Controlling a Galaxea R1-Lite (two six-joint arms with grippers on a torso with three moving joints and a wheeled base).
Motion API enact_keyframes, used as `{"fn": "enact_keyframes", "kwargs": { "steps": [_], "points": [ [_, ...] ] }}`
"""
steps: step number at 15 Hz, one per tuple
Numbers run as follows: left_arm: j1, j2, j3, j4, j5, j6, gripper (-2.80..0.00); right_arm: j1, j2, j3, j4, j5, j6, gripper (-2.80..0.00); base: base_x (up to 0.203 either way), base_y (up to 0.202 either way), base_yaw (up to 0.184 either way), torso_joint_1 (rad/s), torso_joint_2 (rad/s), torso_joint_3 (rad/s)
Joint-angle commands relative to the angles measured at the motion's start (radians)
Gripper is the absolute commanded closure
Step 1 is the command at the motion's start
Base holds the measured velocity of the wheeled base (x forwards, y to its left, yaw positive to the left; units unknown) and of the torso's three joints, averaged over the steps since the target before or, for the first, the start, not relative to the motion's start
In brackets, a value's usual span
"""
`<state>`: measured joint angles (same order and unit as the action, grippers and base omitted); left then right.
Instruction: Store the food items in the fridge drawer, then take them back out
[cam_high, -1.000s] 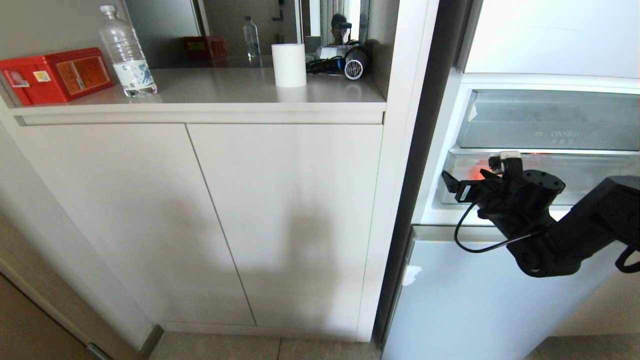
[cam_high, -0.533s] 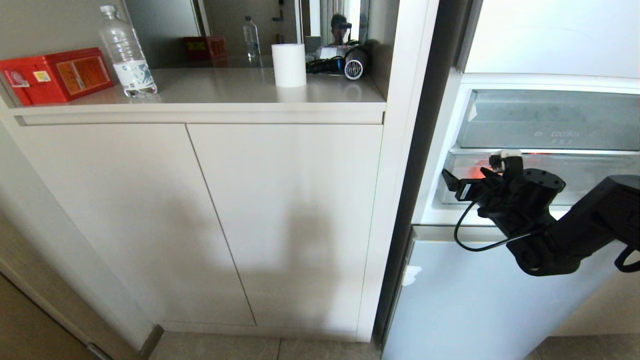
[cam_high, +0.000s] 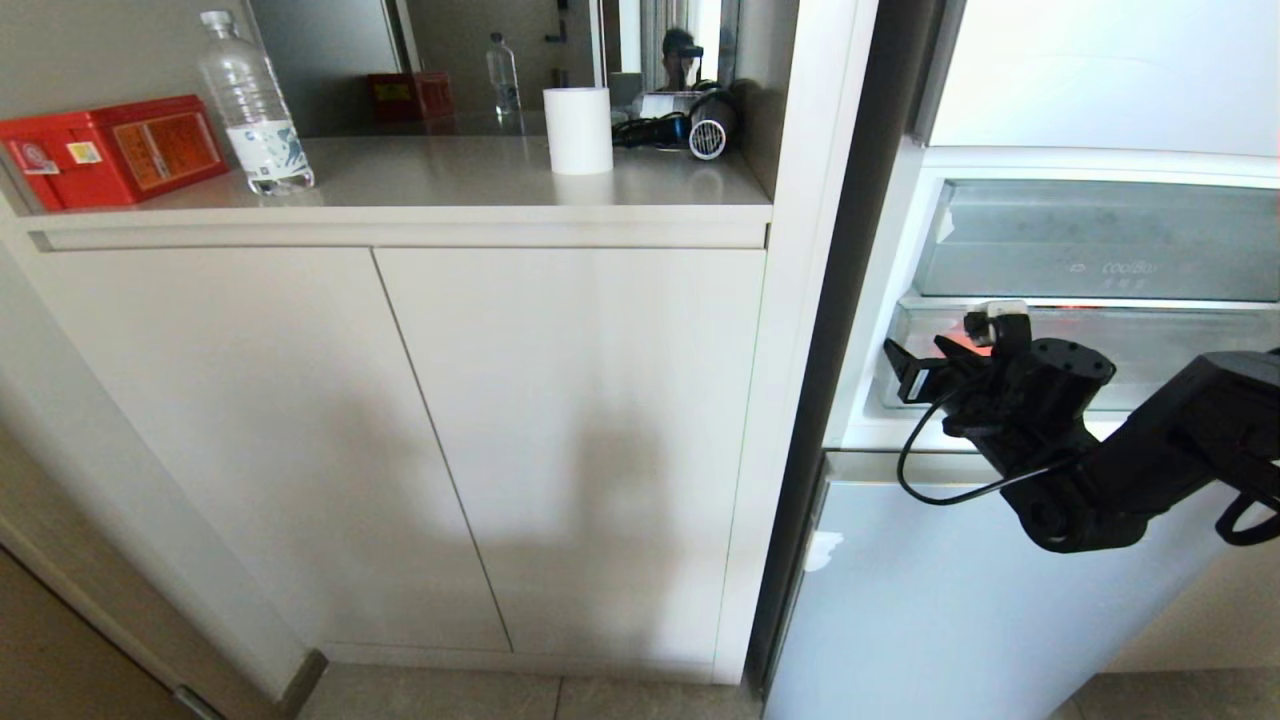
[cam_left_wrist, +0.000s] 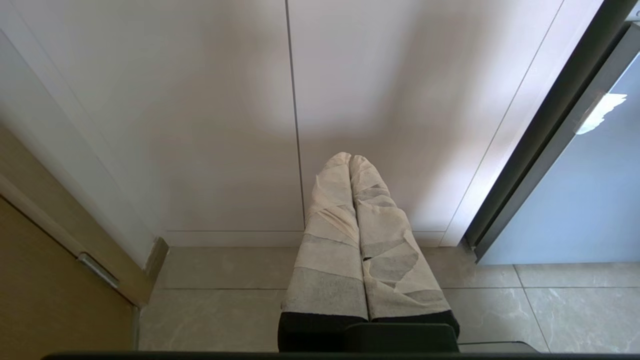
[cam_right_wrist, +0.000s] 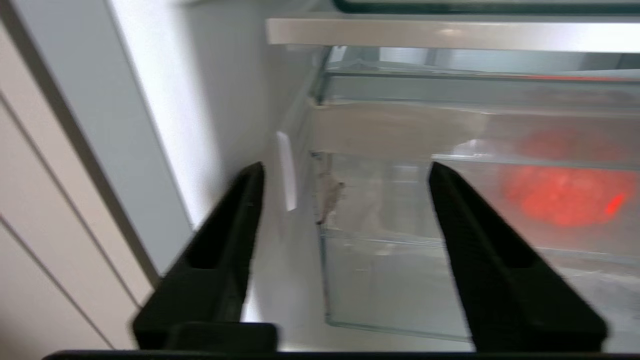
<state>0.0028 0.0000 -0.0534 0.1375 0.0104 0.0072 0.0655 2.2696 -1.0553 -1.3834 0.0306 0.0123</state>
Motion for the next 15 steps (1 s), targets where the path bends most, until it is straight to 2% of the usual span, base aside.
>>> {"fn": "enact_keyframes", "kwargs": {
  "steps": [1, 3, 6, 10, 15],
  "points": [
    [0.000, 0.002, 0.000, 0.001, 0.000, 0.000, 0.00, 0.026, 0.004, -0.003, -0.007, -0.003, 0.000, 0.00, 0.000, 0.000, 0.000, 0.000, 0.00, 0.000],
    [0.000, 0.002, 0.000, 0.001, 0.000, 0.000, 0.00, 0.042, 0.010, -0.029, 0.004, -0.004, 0.000, 0.00, 0.000, 0.000, 0.000, 0.000, 0.00, 0.000],
    [0.000, 0.002, 0.000, 0.001, 0.000, 0.000, 0.00, 0.053, 0.016, -0.058, 0.021, -0.055, -0.003, 0.00, 0.000, 0.000, 0.000, 0.000, 0.00, 0.000],
    [0.000, 0.002, 0.000, 0.001, 0.000, -0.001, 0.00, 0.053, 0.002, -0.030, 0.020, -0.057, -0.005, 0.00, 0.000, 0.000, 0.000, 0.000, 0.00, 0.000],
    [0.000, 0.002, 0.000, 0.001, 0.000, 0.000, 0.00, 0.064, -0.156, 0.242, -0.004, -0.056, -0.003, 0.00, 0.000, 0.000, 0.000, 0.000, 0.00, 0.000]
  ]
}}
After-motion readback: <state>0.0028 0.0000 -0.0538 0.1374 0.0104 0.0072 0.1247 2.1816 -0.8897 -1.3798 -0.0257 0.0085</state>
